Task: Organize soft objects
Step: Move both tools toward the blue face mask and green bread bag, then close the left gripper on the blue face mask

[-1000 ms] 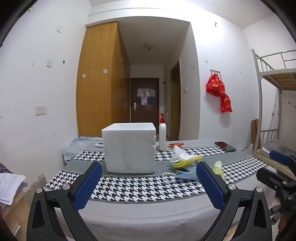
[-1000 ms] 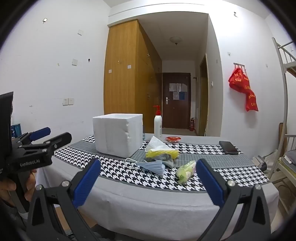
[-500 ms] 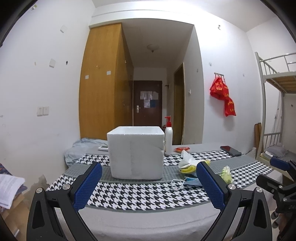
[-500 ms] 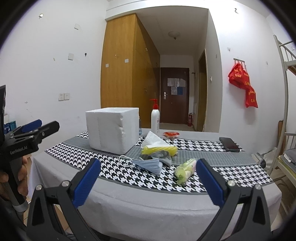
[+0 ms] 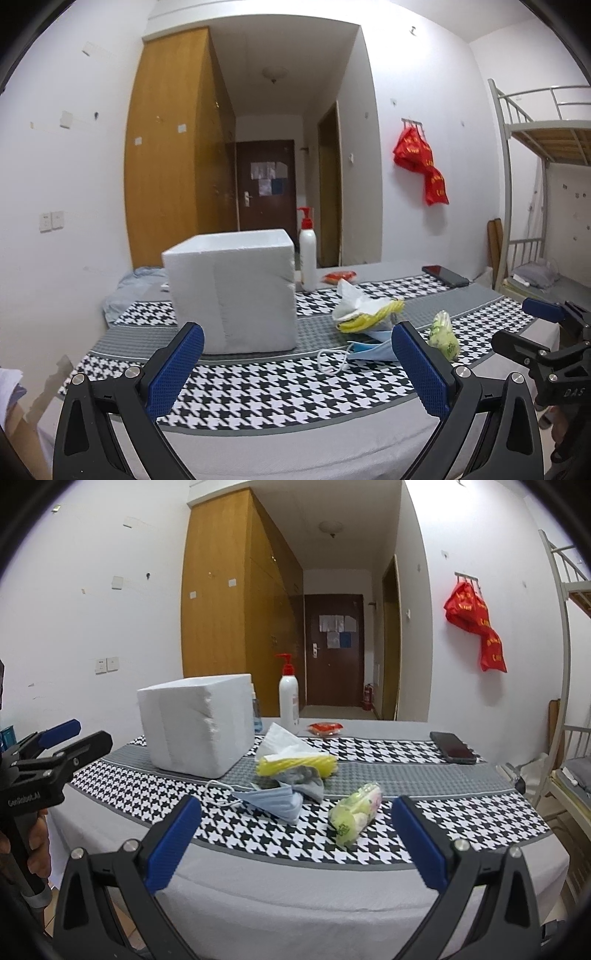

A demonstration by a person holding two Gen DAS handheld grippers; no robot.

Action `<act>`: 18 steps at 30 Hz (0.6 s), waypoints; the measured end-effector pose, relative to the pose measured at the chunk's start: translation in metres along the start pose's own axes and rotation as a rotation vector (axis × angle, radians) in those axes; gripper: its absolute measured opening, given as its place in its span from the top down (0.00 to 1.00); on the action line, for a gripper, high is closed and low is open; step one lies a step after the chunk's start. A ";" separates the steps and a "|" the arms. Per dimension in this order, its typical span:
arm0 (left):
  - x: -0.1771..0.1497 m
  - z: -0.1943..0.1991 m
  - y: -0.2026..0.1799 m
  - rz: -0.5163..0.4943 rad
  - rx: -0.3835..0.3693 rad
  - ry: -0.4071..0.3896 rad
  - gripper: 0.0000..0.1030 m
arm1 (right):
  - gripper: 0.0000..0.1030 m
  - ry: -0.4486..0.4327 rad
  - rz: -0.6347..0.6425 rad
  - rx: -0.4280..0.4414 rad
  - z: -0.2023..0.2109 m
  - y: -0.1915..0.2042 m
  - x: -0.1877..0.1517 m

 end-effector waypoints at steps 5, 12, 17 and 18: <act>-0.005 -0.023 -0.009 -0.009 -0.036 0.049 0.01 | 0.00 0.038 -0.015 -0.015 -0.016 -0.010 -0.002; -0.013 -0.058 -0.023 -0.031 -0.106 0.129 0.01 | 0.00 0.085 -0.036 -0.046 -0.038 -0.026 -0.006; -0.019 -0.077 -0.033 -0.048 -0.158 0.181 0.01 | 0.00 0.124 -0.046 -0.059 -0.054 -0.032 -0.009; -0.021 -0.081 -0.036 -0.058 -0.171 0.192 0.01 | 0.00 0.130 -0.045 -0.063 -0.057 -0.033 -0.010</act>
Point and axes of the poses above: each gripper's, at about its wrist camera, not at the fingertips, and z roughly against the way its jaws point, y to its left, x to its top, the point moved 7 cm from there along -z, roughly the way its jaws point, and after that the axes turned 6 degrees about -x, right-handed, at the moved point
